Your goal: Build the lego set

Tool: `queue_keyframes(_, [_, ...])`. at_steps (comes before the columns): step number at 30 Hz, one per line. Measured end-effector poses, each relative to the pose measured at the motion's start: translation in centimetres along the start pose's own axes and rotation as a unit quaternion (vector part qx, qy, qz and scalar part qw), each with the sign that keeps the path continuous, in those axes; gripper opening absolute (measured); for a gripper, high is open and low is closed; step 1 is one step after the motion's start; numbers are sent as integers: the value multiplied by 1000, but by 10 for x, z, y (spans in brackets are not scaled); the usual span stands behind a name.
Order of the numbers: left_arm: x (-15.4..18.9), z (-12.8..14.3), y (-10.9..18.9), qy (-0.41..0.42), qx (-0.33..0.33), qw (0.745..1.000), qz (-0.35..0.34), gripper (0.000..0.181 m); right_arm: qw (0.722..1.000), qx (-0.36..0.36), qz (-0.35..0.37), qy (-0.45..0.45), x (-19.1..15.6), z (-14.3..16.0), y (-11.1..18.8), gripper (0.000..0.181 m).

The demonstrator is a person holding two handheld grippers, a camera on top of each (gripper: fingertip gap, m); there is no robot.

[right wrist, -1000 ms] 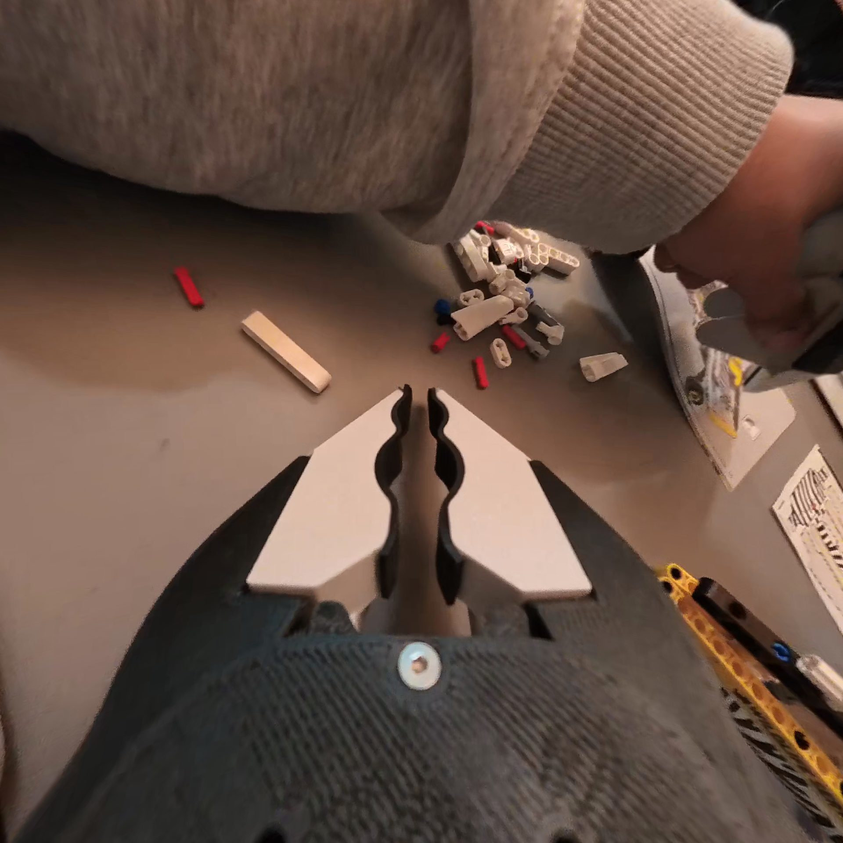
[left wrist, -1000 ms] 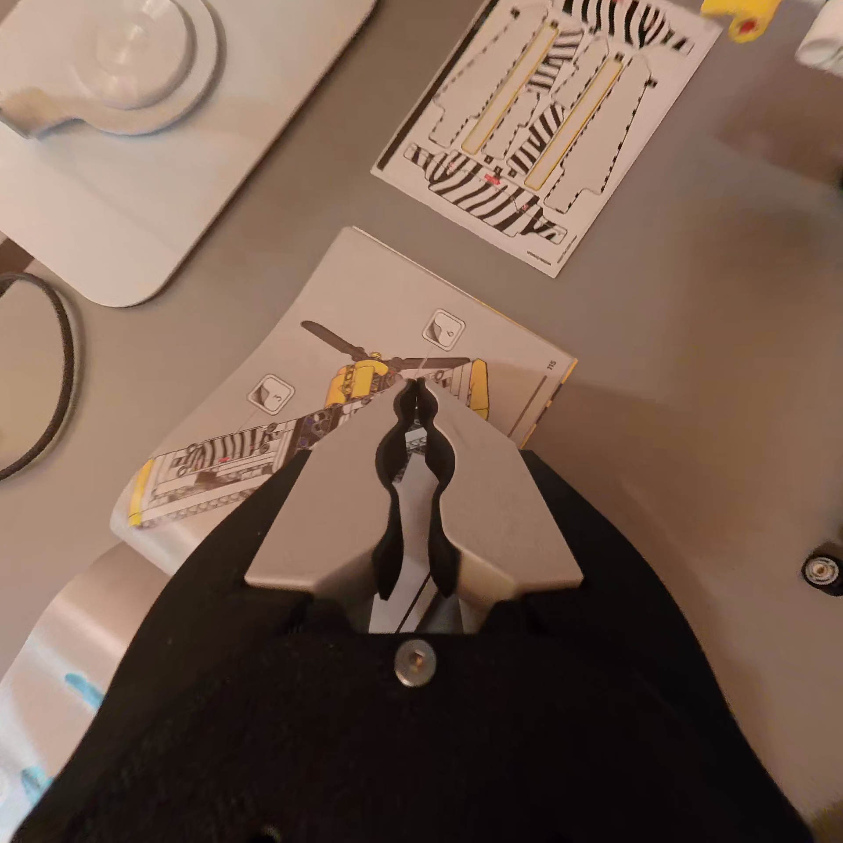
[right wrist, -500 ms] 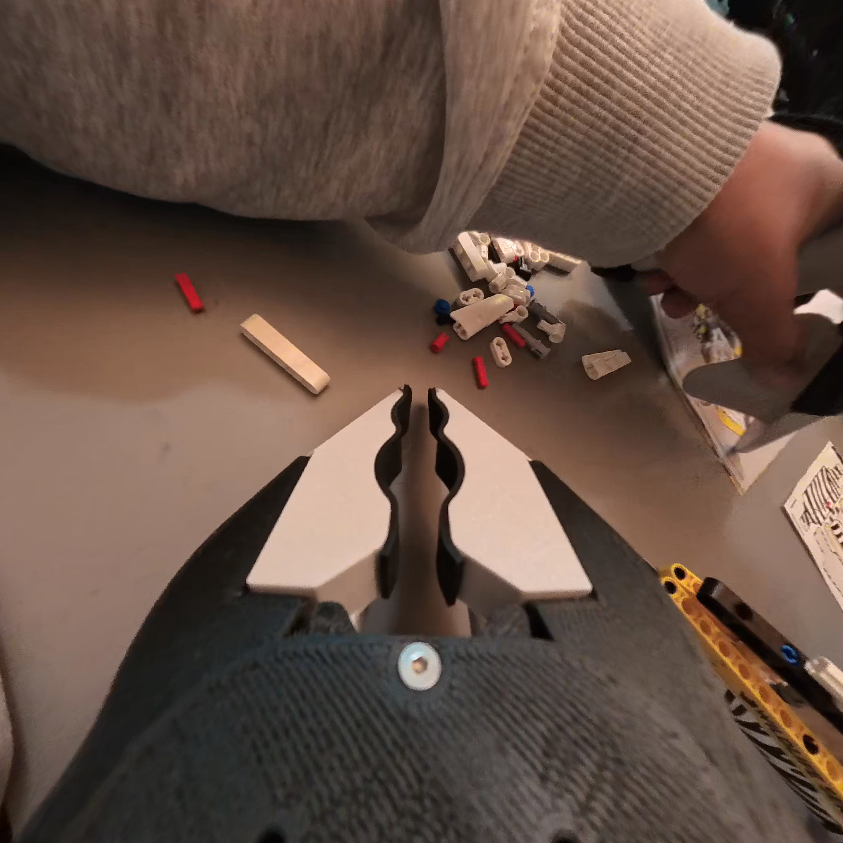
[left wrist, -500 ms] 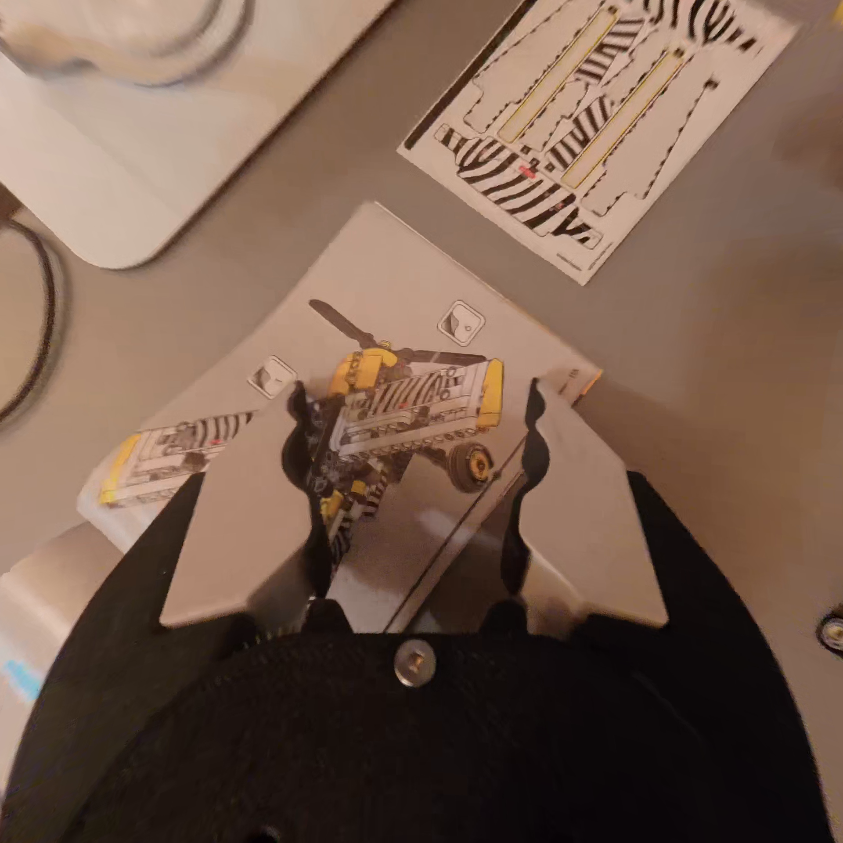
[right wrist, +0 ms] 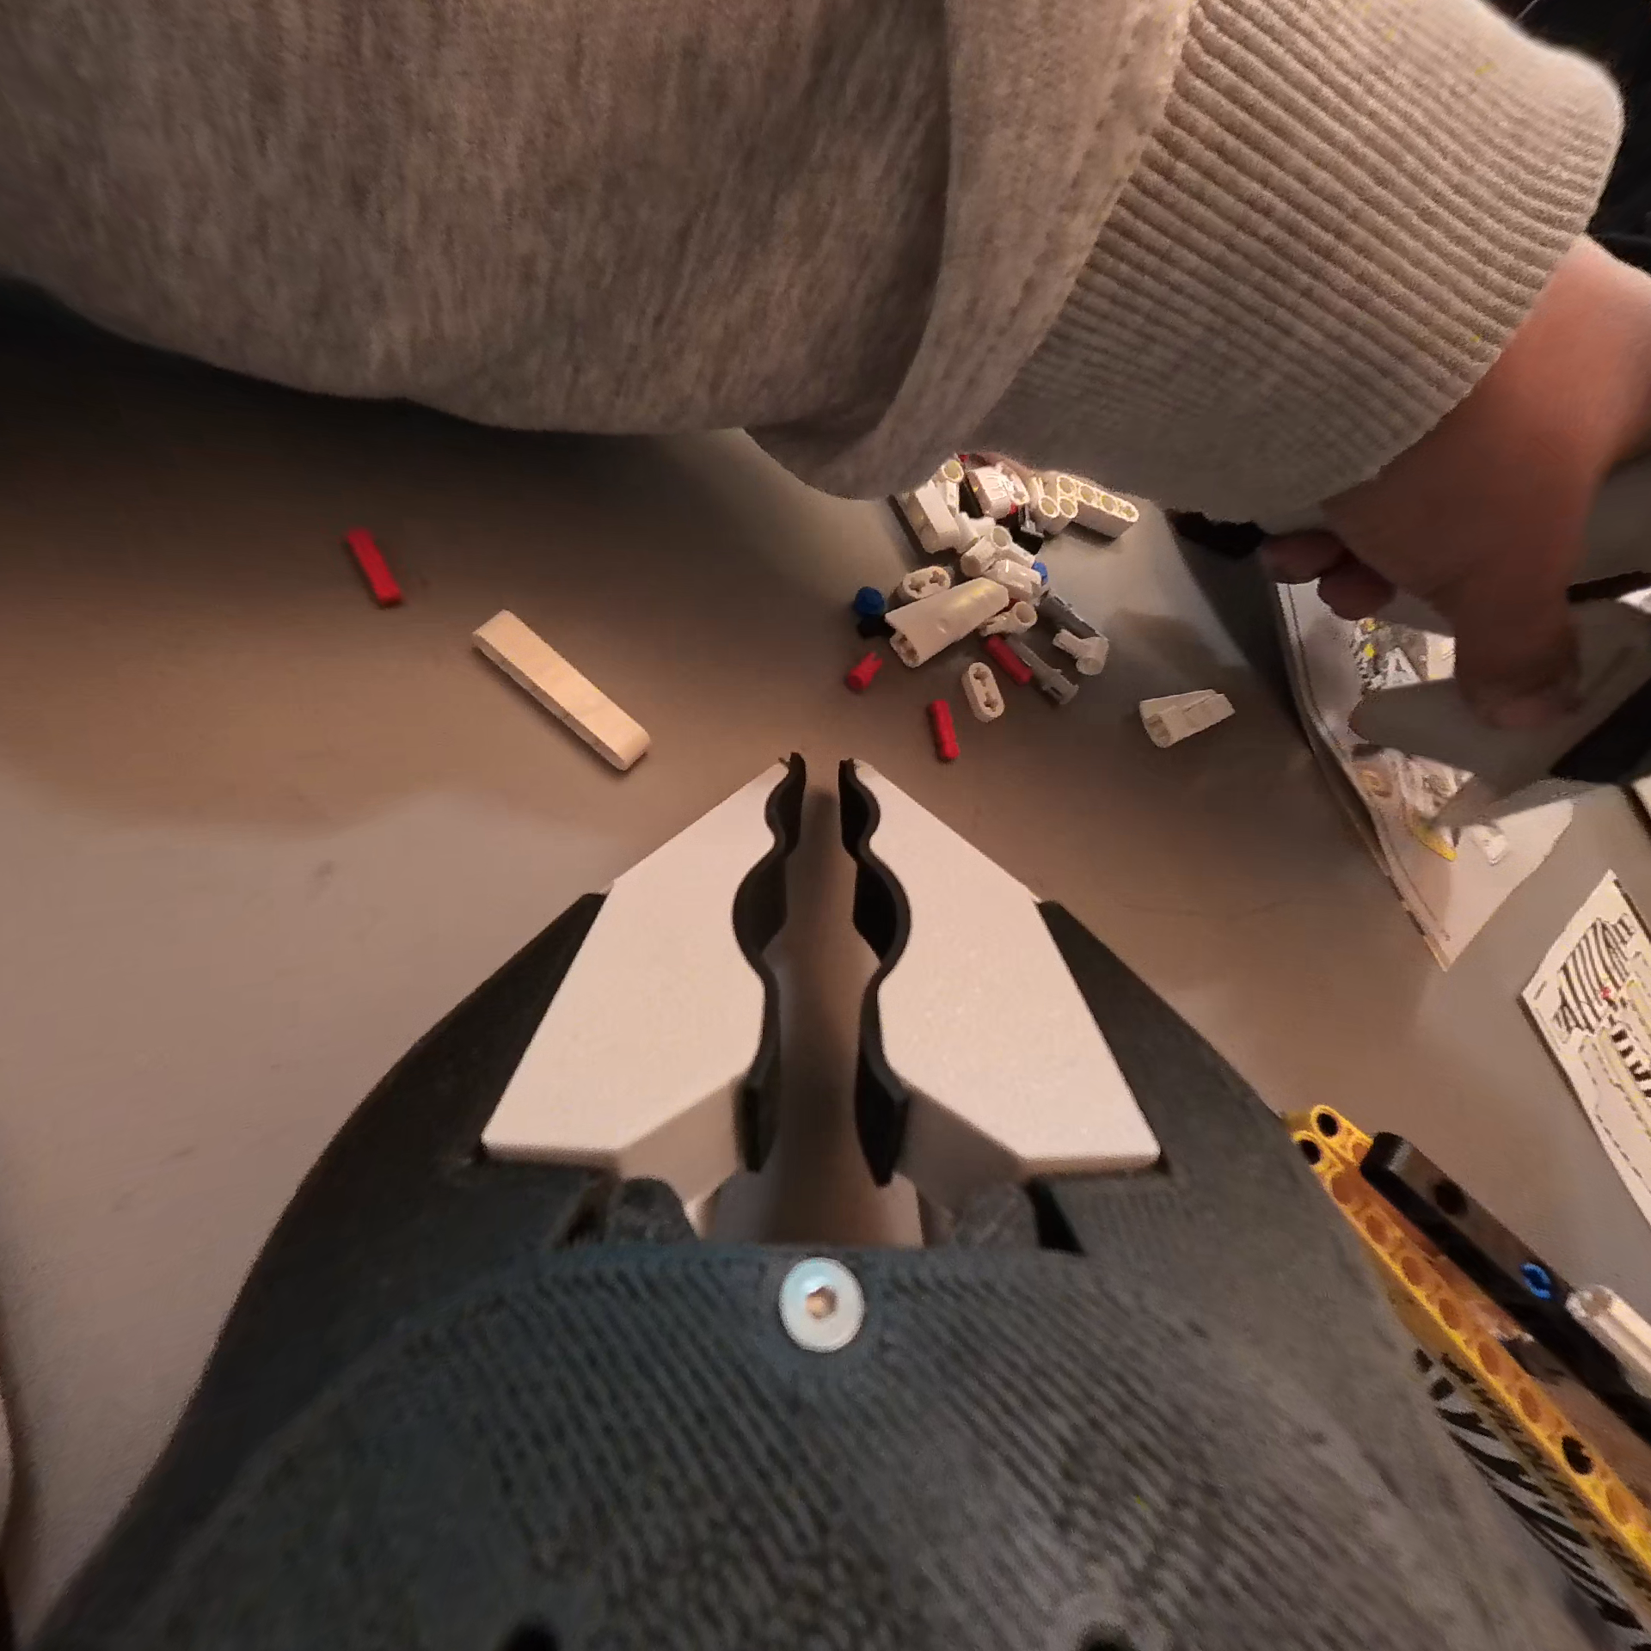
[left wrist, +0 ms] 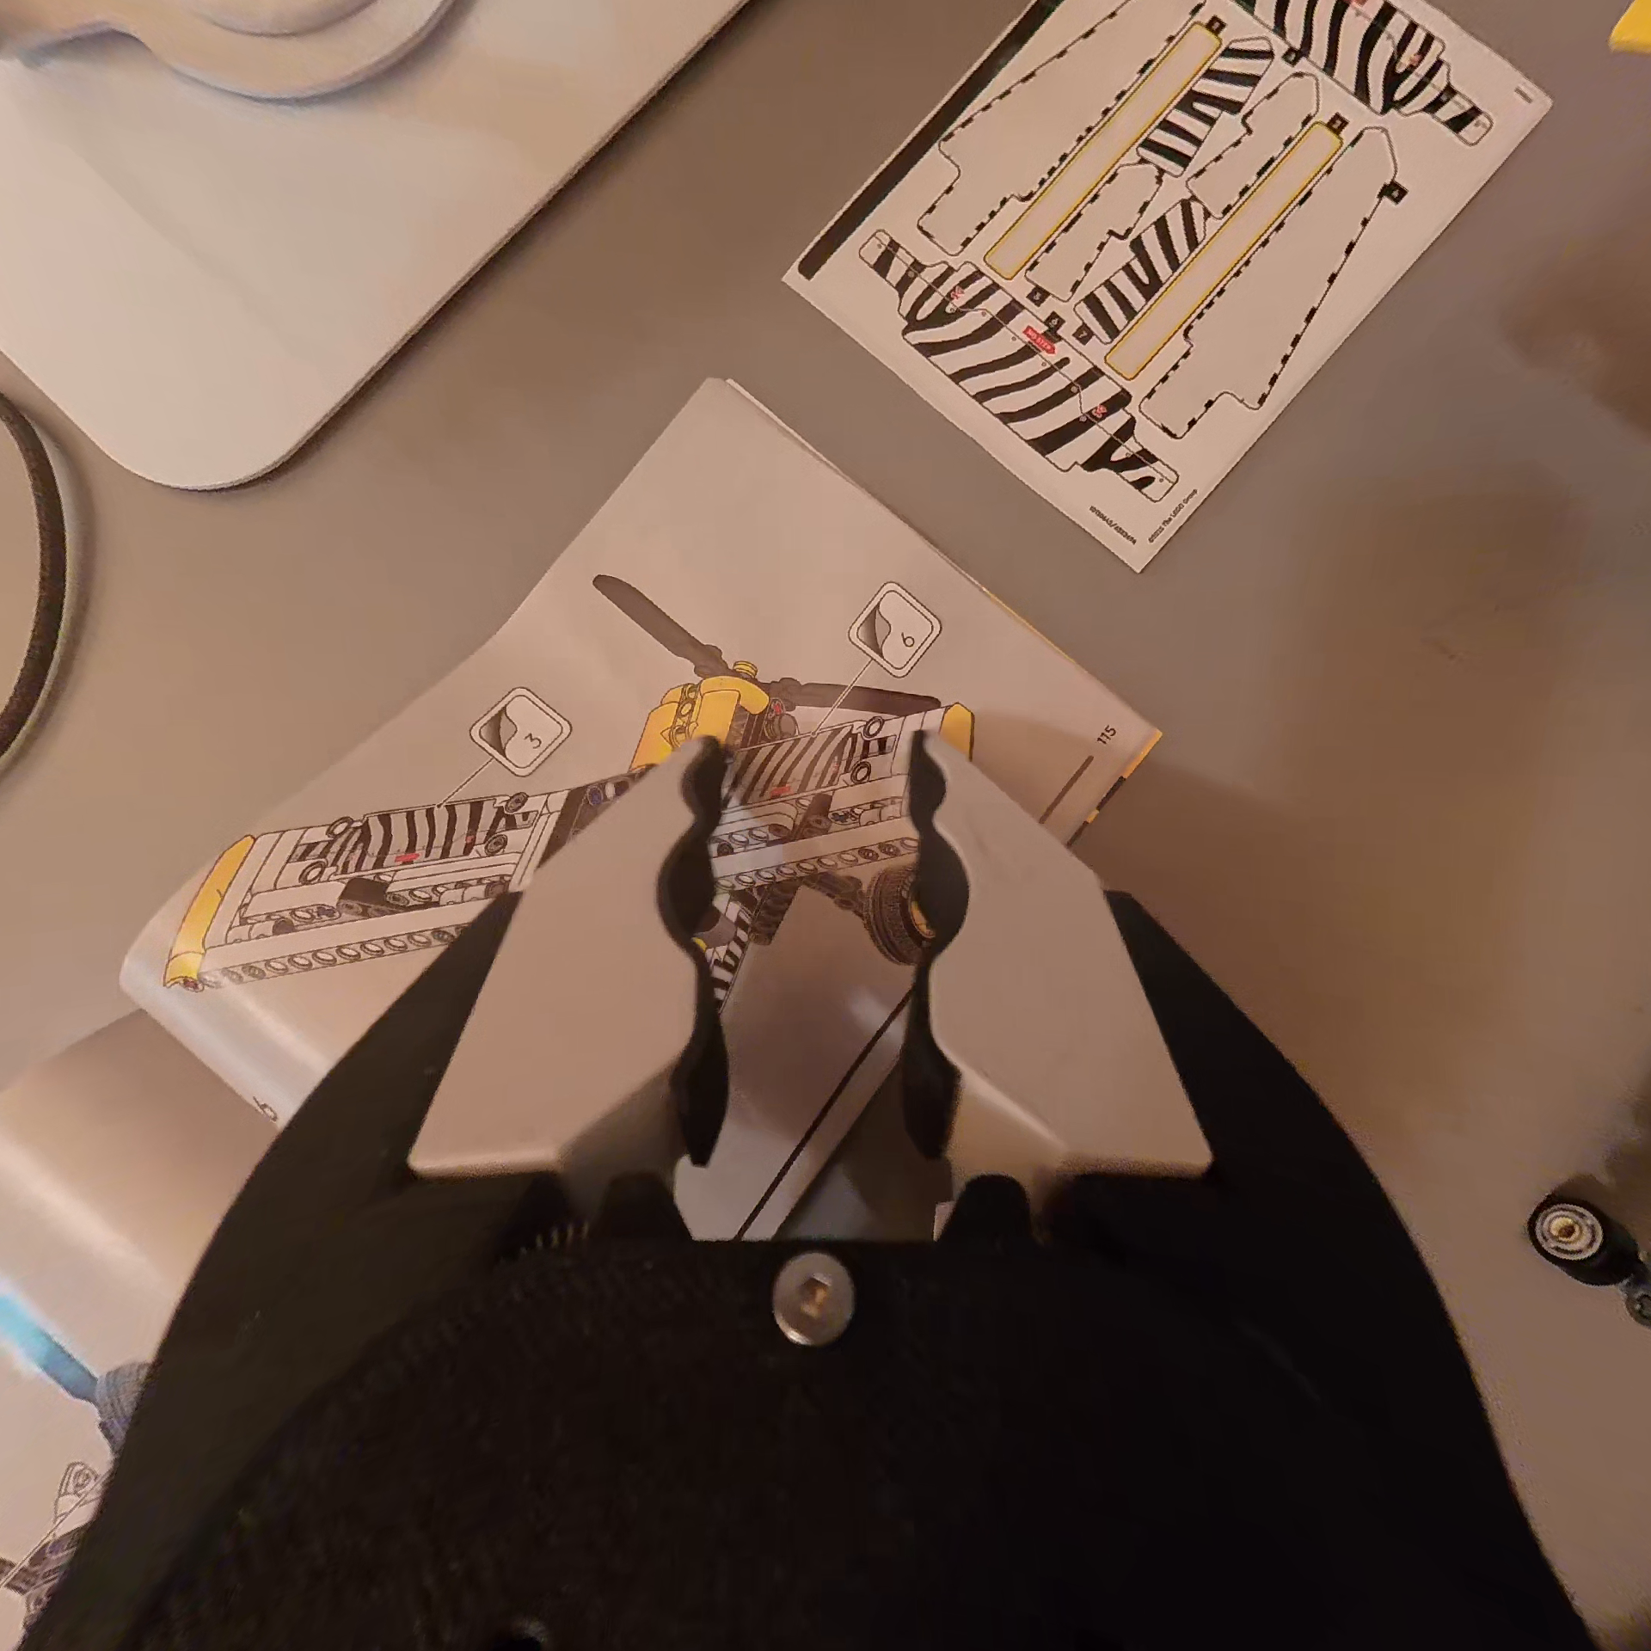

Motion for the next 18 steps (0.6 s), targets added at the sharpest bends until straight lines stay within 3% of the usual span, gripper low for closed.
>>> queue_keyframes(6, [2,-1,0,-7,4,1000,-1,2,1000,0,1,1,1,0,-1,7])
queue_keyframes(18, [-42,24,19,-26,-21,995,-94,0,1000,1,4,6,4,-1,-2,7])
Point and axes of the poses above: each gripper's, where its closed fingertips meet, y back along the fingers, z out of its underside, x = y × z across the jaws, the point moved 2 cm from there along y, back along the fingers, and after that the axes turned 5 degrees about -z, right-handed, at the moved point
